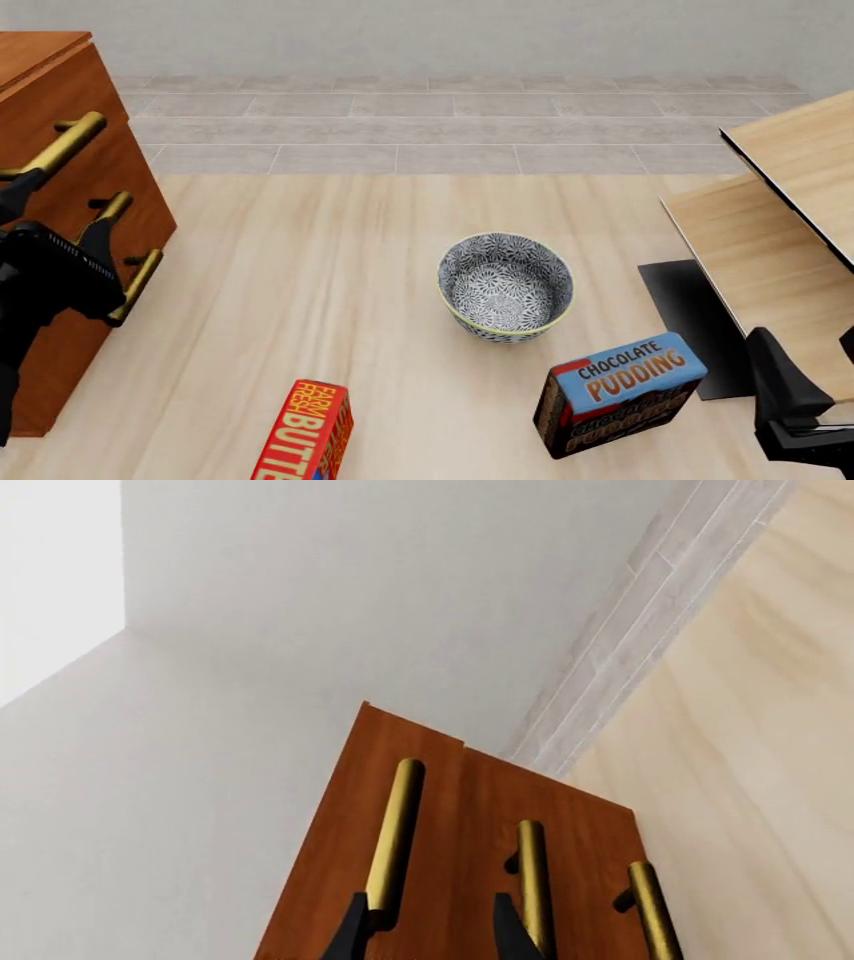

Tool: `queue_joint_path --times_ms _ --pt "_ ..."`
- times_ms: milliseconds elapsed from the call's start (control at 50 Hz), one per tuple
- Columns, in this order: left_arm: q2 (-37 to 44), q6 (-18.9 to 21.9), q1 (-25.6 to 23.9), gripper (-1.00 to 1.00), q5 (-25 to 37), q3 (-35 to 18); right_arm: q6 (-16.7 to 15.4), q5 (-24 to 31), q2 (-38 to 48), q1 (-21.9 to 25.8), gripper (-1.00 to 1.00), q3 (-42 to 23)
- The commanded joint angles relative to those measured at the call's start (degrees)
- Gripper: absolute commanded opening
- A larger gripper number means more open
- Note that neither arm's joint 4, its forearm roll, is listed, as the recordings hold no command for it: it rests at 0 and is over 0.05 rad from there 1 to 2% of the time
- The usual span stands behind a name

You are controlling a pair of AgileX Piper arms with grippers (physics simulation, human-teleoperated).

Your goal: Close the top drawer of the cabinet.

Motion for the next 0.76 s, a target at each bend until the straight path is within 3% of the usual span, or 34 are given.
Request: queue_joint_path --times_ms 20,540,760 --pt "0.81 -0.84 2.08 1.00 1.10 -5.83 -0.07 1.06 -1.06 0.18 1.00 -0.01" --pt "-2.06 -3.08 7.91 1.00 3.88 -6.70 -0.25 4.81 -4.71 0.37 1.00 -0.17" --pt "-1.55 -5.81 9.58 1.00 2.90 -5.51 -0.99 5.30 -4.42 0.06 1.00 -0.24"
